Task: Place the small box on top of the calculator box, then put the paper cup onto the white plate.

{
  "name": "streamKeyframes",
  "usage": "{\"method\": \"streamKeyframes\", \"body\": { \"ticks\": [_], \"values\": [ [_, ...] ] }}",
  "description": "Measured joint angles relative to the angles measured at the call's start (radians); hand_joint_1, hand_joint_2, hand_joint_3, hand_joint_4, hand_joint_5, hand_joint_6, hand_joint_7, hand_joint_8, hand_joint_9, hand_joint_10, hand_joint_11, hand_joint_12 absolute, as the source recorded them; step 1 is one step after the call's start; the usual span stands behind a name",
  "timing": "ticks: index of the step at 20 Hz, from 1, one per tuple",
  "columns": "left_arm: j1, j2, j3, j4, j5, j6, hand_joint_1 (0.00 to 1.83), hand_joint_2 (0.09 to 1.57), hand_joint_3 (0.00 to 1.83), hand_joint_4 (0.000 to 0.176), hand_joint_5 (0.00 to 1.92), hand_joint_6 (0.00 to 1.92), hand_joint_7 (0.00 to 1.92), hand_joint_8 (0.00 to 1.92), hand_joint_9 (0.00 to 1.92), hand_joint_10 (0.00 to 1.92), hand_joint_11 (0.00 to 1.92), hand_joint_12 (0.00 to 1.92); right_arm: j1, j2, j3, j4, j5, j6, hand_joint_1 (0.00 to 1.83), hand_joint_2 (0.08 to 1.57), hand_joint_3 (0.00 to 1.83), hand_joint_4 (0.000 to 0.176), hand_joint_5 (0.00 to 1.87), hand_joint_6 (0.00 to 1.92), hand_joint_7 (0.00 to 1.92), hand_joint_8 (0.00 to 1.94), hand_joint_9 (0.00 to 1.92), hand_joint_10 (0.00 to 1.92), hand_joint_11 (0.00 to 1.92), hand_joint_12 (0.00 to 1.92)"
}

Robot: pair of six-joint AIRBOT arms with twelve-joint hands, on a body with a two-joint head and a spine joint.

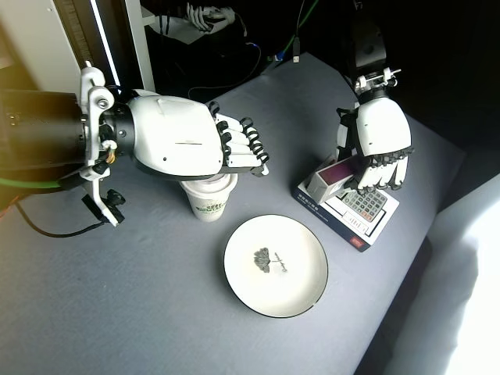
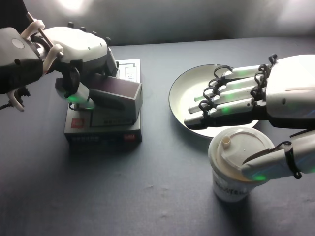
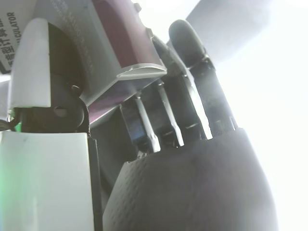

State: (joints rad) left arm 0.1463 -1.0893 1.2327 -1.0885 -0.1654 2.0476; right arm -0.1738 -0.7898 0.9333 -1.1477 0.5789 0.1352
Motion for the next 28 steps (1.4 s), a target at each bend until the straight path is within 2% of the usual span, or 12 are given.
{"method": "streamKeyframes", "body": {
  "ticks": [1, 2, 3, 4, 5, 12, 15, 17, 19, 20, 25, 28],
  "values": [
    [0.000, 0.000, 0.000, 0.000, 0.001, 0.000, 1.30, 1.19, 0.00, 0.000, 0.66, 0.64, 0.81, 1.28, 0.58, 0.81, 0.20, 1.41, 0.000, -0.001, 0.000, 0.000, -0.003, 0.000, 0.15, 1.29, 0.00, 0.000, 0.21, 0.00, 0.21, 0.00, 0.19, 0.00, 0.00, 0.55],
    [0.000, 0.000, 0.000, 0.000, 0.001, 0.000, 1.25, 1.15, 0.00, 0.000, 0.67, 0.28, 0.71, 0.62, 0.60, 0.59, 0.14, 1.35, 0.000, -0.002, 0.000, -0.001, -0.010, 0.000, 0.17, 1.29, 0.00, 0.000, 0.20, 0.00, 0.20, 0.00, 0.18, 0.00, 0.00, 0.51],
    [0.002, 0.000, 0.000, 0.000, -0.001, 0.000, 1.22, 1.13, 0.00, 0.000, 0.69, 0.11, 0.75, 0.27, 0.63, 0.43, 0.12, 1.33, 0.000, -0.005, 0.000, 0.001, -0.016, 0.000, 0.18, 1.28, 0.00, 0.000, 0.21, 0.00, 0.20, 0.00, 0.19, 0.00, 0.00, 0.53],
    [0.008, 0.000, 0.000, 0.000, -0.001, 0.000, 1.22, 1.13, 0.00, 0.000, 0.69, 0.11, 0.75, 0.27, 0.63, 0.43, 0.12, 1.33, 0.000, -0.009, 0.000, 0.002, -0.022, 0.000, 0.18, 1.28, 0.00, 0.000, 0.21, 0.00, 0.20, 0.00, 0.19, 0.00, 0.00, 0.53],
    [0.011, 0.000, 0.000, 0.000, 0.000, -0.001, 1.16, 1.13, 0.00, 0.000, 0.63, 0.01, 0.73, 0.03, 0.63, 0.24, 0.07, 1.29, 0.000, -0.013, 0.000, 0.002, -0.025, 0.000, 0.15, 1.29, 0.00, 0.000, 0.20, 0.00, 0.19, 0.00, 0.18, 0.00, 0.00, 0.54],
    [0.013, 0.000, 0.000, 0.000, 0.001, -0.002, 0.91, 1.10, 0.00, 0.000, 0.34, 0.00, 0.41, 0.00, 0.41, 0.03, 0.00, 0.97, 0.000, -0.025, 0.002, 0.002, -0.028, 0.000, 0.20, 1.24, 0.00, 0.000, 0.20, 0.00, 0.19, 0.00, 0.19, 0.00, 0.00, 0.55],
    [0.013, 0.002, -0.008, -0.002, -0.001, -0.002, 0.59, 1.02, 0.00, 0.000, 0.19, 0.00, 0.29, 0.00, 0.31, 0.00, 0.00, 0.71, 0.000, -0.027, 0.002, 0.002, -0.041, 0.009, 0.41, 1.00, 0.00, 0.000, 0.09, 0.00, 0.07, 0.00, 0.06, 0.00, 0.00, 0.23],
    [0.013, 0.013, -0.029, -0.004, -0.003, -0.002, 0.40, 0.98, 0.00, 0.000, 0.18, 0.00, 0.24, 0.00, 0.25, 0.00, 0.00, 0.61, 0.000, -0.036, 0.002, 0.003, -0.045, 0.018, 0.44, 0.94, 0.00, 0.000, 0.08, 0.00, 0.07, 0.00, 0.06, 0.00, 0.00, 0.23],
    [0.009, 0.036, -0.061, -0.017, -0.005, -0.001, 0.21, 0.93, 0.00, 0.000, 0.17, 0.00, 0.19, 0.00, 0.20, 0.00, 0.00, 0.52, 0.002, -0.044, 0.002, 0.003, -0.048, 0.028, 0.45, 0.90, 0.00, 0.000, 0.02, 0.00, 0.01, 0.00, 0.01, 0.00, 0.00, 0.09],
    [0.008, 0.047, -0.071, -0.024, -0.007, -0.002, 0.14, 0.93, 0.00, 0.000, 0.12, 0.00, 0.13, 0.00, 0.13, 0.00, 0.00, 0.37, 0.002, -0.045, 0.001, 0.003, -0.050, 0.033, 0.45, 0.89, 0.00, 0.000, 0.00, 0.00, 0.00, 0.00, 0.00, 0.00, 0.00, 0.04],
    [-0.019, 0.141, -0.180, -0.031, -0.050, -0.021, 0.06, 0.96, 0.00, 0.000, 0.15, 0.00, 0.14, 0.00, 0.13, 0.00, 0.00, 0.36, 0.001, -0.045, 0.002, -0.066, -0.062, 0.090, 0.63, 0.76, 0.00, 0.000, 0.00, 0.00, 0.00, 0.00, 0.00, 0.00, 0.00, 0.00],
    [-0.019, 0.202, -0.261, 0.072, -0.047, -0.132, 0.02, 0.97, 0.00, 0.000, 0.12, 0.00, 0.13, 0.00, 0.13, 0.00, 0.00, 0.36, -0.001, -0.046, 0.002, -0.080, -0.061, 0.096, 0.76, 0.74, 0.00, 0.000, 0.00, 0.00, 0.00, 0.00, 0.00, 0.00, 0.00, 0.00]
  ]
}}
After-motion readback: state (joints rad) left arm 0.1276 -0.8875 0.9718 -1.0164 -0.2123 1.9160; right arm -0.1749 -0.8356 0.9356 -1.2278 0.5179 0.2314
